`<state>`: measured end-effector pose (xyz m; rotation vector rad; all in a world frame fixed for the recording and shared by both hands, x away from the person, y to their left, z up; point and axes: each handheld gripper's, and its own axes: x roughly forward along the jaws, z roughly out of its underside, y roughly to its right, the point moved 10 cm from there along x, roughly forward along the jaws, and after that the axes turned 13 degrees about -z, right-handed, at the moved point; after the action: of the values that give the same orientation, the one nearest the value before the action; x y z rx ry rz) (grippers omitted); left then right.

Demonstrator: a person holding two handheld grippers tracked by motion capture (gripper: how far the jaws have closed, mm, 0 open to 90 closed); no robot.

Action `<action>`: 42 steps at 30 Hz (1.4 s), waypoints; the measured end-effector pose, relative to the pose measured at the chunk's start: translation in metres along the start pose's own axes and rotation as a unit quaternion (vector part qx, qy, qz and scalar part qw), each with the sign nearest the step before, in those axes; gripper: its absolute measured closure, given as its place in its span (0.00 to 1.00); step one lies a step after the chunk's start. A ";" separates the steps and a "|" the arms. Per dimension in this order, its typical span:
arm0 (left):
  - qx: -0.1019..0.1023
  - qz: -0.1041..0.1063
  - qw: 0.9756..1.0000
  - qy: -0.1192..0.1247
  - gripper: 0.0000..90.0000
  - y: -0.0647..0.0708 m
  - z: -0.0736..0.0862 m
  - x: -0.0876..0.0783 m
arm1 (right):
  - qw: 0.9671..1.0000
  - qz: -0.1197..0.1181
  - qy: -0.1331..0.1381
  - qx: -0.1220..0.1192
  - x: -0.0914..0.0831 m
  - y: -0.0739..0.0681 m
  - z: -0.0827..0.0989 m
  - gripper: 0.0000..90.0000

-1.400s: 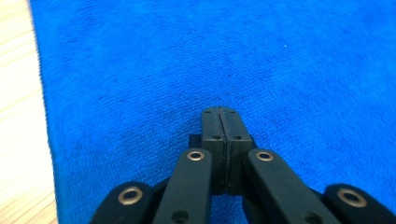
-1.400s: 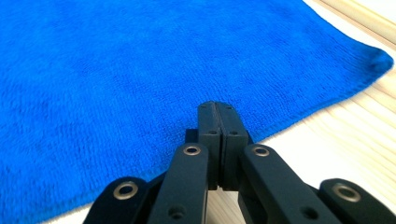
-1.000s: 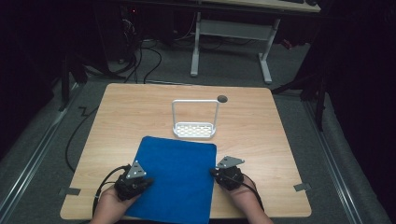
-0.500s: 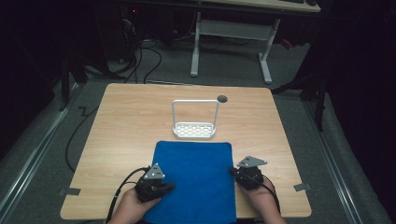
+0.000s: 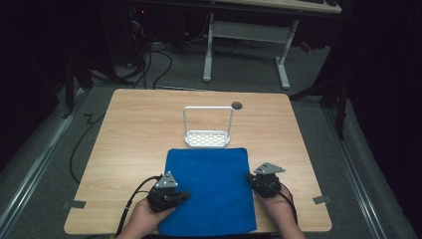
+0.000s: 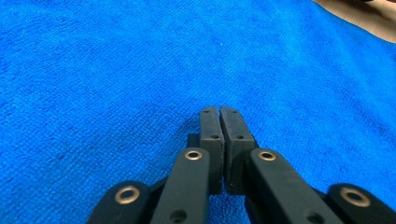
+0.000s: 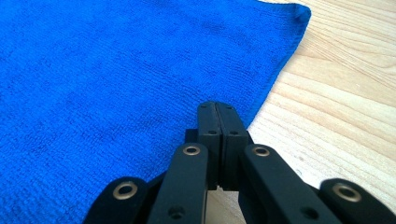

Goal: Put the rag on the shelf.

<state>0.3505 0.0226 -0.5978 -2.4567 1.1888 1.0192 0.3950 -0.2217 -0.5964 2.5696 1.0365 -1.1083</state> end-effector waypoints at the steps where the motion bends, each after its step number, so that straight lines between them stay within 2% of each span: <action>1: 0.000 0.000 1.000 0.000 0.98 0.000 0.000 0.000 | 1.000 0.000 0.000 0.000 0.000 0.000 0.000 1.00; 3: 0.000 0.001 1.000 0.000 0.97 0.001 0.000 0.000 | 1.000 0.002 0.001 -0.003 0.000 0.000 0.000 0.99; 5: -0.001 0.004 1.000 0.000 0.94 0.001 0.000 -0.001 | 1.000 -0.003 0.006 0.004 -0.001 -0.001 0.000 0.92; 6: 0.000 0.002 1.000 0.005 0.94 0.001 0.000 -0.002 | 1.000 -0.003 0.006 0.004 -0.001 -0.001 0.000 0.92; 7: 0.003 0.001 1.000 0.017 0.90 0.001 -0.002 -0.006 | 1.000 -0.010 0.021 0.006 -0.003 -0.003 -0.002 0.88; 8: 0.003 0.001 1.000 0.017 0.88 0.001 -0.002 -0.006 | 1.000 -0.010 0.021 0.006 -0.003 -0.003 -0.002 0.88; 9: -0.005 -0.012 0.999 0.032 0.85 -0.005 -0.005 -0.011 | 0.999 -0.014 0.038 0.013 -0.007 -0.003 -0.005 0.83; 10: -0.005 -0.012 0.999 0.032 0.84 -0.005 -0.005 -0.011 | 0.999 -0.014 0.043 0.011 -0.008 -0.003 -0.006 0.81; 11: -0.015 -0.022 0.999 0.040 0.84 -0.012 -0.006 -0.013 | 0.999 -0.014 0.043 0.011 -0.008 -0.003 -0.006 0.81; 12: -0.035 -0.037 0.998 0.049 0.79 -0.023 -0.007 -0.016 | 0.999 -0.013 0.052 0.009 -0.009 -0.002 -0.008 0.75; 13: -0.035 -0.037 0.998 0.049 0.77 -0.023 -0.007 -0.016 | 0.999 -0.013 0.052 0.009 -0.009 -0.002 -0.008 0.75; 15: -0.054 -0.048 0.996 0.058 0.74 -0.040 -0.009 -0.019 | 0.999 -0.008 0.053 0.008 -0.010 0.000 -0.009 0.73; 16: -0.068 -0.066 0.994 0.062 0.72 -0.055 -0.011 -0.019 | 0.998 -0.006 0.058 0.012 -0.012 0.002 -0.009 0.73; 17: -0.070 -0.081 0.993 0.055 0.71 -0.064 -0.011 -0.018 | 0.998 -0.007 0.063 0.014 -0.013 0.002 -0.010 0.73; 18: -0.070 -0.081 0.993 0.055 0.71 -0.064 -0.011 -0.018 | 0.998 -0.007 0.063 0.014 -0.013 0.002 -0.010 0.73; 19: -0.073 -0.099 0.991 0.055 0.71 -0.076 -0.013 -0.017 | 0.998 -0.008 0.067 0.016 -0.014 0.003 -0.011 0.73; 20: -0.083 -0.110 0.989 0.060 0.70 -0.085 -0.015 -0.016 | 0.997 -0.008 0.071 0.020 -0.016 0.004 -0.012 0.73; 21: -0.104 -0.124 0.985 0.061 0.70 -0.099 -0.020 -0.013 | 0.997 -0.011 0.077 0.027 -0.018 0.004 -0.012 0.72; 22: -0.104 -0.124 0.985 0.061 0.70 -0.099 -0.020 -0.013 | 0.997 -0.011 0.077 0.027 -0.018 0.004 -0.012 0.72; 23: -0.111 -0.136 0.983 0.062 0.70 -0.108 -0.023 -0.009 | 0.997 -0.012 0.078 0.026 -0.019 0.004 -0.012 0.72; 25: -0.117 -0.149 0.980 0.058 0.72 -0.119 -0.028 -0.003 | 0.997 -0.014 0.076 0.028 -0.019 0.004 -0.011 0.71; 28: -0.115 -0.164 0.979 0.050 0.74 -0.132 -0.037 0.004 | 0.997 -0.016 0.074 0.026 -0.017 0.004 -0.010 0.71; 30: -0.119 -0.167 0.978 0.047 0.75 -0.138 -0.044 0.008 | 0.997 -0.018 0.072 0.026 -0.016 0.003 -0.010 0.71; 31: -0.122 -0.172 0.976 0.058 0.75 -0.142 -0.047 0.010 | 0.997 -0.018 0.071 0.023 -0.016 0.002 -0.010 0.71; 32: -0.129 -0.171 0.976 0.050 0.75 -0.147 -0.050 0.014 | 0.997 -0.019 0.070 0.022 -0.015 0.002 -0.010 0.71; 36: -0.124 -0.177 0.976 0.040 0.74 -0.151 -0.053 0.024 | 0.997 -0.020 0.070 0.021 -0.014 0.002 -0.011 0.71; 37: -0.131 -0.174 0.975 0.038 0.74 -0.152 -0.056 0.029 | 0.997 -0.020 0.068 0.019 -0.014 0.002 -0.010 0.71; 39: -0.131 -0.171 0.976 0.038 0.74 -0.151 -0.057 0.032 | 0.997 -0.020 0.068 0.020 -0.014 0.001 -0.010 0.71; 40: -0.126 -0.173 0.976 0.034 0.74 -0.149 -0.057 0.037 | 0.997 -0.020 0.068 0.018 -0.014 0.001 -0.011 0.71; 41: -0.115 -0.185 0.975 0.029 0.75 -0.148 -0.056 0.041 | 0.997 -0.021 0.067 0.014 -0.013 0.000 -0.010 0.71; 42: -0.115 -0.185 0.975 0.029 0.76 -0.148 -0.056 0.041 | 0.997 -0.021 0.067 0.014 -0.013 0.000 -0.010 0.71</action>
<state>0.5079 0.0675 -0.5979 -2.7591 0.6134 1.0239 0.3949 -0.2251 -0.5800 2.6885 1.1161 -0.9778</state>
